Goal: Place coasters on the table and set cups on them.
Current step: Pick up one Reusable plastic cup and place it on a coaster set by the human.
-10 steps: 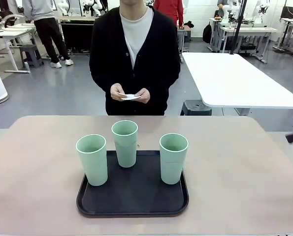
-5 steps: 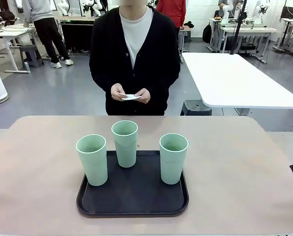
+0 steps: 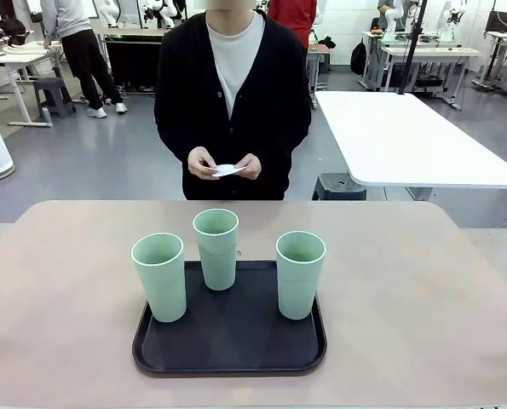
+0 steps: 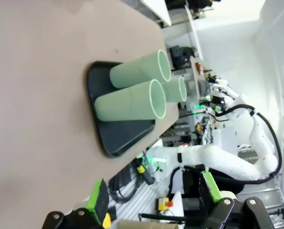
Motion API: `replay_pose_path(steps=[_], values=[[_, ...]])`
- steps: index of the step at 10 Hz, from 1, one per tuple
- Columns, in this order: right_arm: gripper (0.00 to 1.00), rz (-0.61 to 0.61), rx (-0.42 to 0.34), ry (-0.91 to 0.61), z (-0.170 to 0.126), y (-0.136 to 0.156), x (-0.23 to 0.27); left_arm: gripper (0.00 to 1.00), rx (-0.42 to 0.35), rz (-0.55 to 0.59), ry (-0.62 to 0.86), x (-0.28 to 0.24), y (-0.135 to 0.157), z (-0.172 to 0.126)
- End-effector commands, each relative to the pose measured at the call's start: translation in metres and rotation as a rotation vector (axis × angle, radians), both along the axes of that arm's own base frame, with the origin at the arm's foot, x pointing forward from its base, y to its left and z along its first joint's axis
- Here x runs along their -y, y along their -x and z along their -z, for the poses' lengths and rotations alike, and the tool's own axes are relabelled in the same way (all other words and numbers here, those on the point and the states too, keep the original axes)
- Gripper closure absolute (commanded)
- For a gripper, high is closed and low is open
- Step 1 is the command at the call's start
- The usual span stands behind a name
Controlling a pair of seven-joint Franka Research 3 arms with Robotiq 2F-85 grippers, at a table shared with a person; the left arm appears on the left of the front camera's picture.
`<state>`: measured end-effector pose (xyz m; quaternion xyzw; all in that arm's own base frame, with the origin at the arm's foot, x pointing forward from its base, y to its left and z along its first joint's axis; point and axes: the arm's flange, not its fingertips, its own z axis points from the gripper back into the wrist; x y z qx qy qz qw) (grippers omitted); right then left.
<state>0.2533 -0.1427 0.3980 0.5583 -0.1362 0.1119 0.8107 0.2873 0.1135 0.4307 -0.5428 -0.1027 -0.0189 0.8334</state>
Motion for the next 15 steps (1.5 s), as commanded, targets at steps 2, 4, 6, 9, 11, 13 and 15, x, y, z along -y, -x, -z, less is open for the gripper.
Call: replay_pose_path(steps=[2, 4, 6, 9, 11, 13, 15], values=[[0.0, 0.0, 0.088, -0.023, -0.007, 0.034, -0.037, 0.0, -0.017, -0.009, -0.063, -0.01, 0.003, 0.007], [0.0, -0.001, 0.019, -0.005, -0.007, 0.002, -0.001, 0.0, -0.01, -0.006, -0.025, -0.004, 0.001, 0.003], [0.0, -0.001, 0.019, -0.005, -0.007, 0.002, -0.001, 0.0, -0.01, -0.006, -0.025, -0.004, 0.001, 0.003], [0.0, -0.001, 0.019, -0.005, -0.007, 0.002, -0.001, 0.0, -0.01, -0.006, -0.025, -0.004, 0.001, 0.003], [0.0, -0.001, 0.019, -0.005, -0.007, 0.002, -0.001, 0.0, -0.01, -0.006, -0.025, -0.004, 0.001, 0.003], [0.0, -0.001, 0.019, -0.005, -0.007, 0.002, -0.001, 0.0, -0.01, -0.006, -0.025, -0.004, 0.001, 0.003], [0.0, -0.001, 0.019, -0.005, -0.007, 0.002, -0.001, 0.0, -0.01, -0.006, -0.025, -0.004, 0.001, 0.003]])
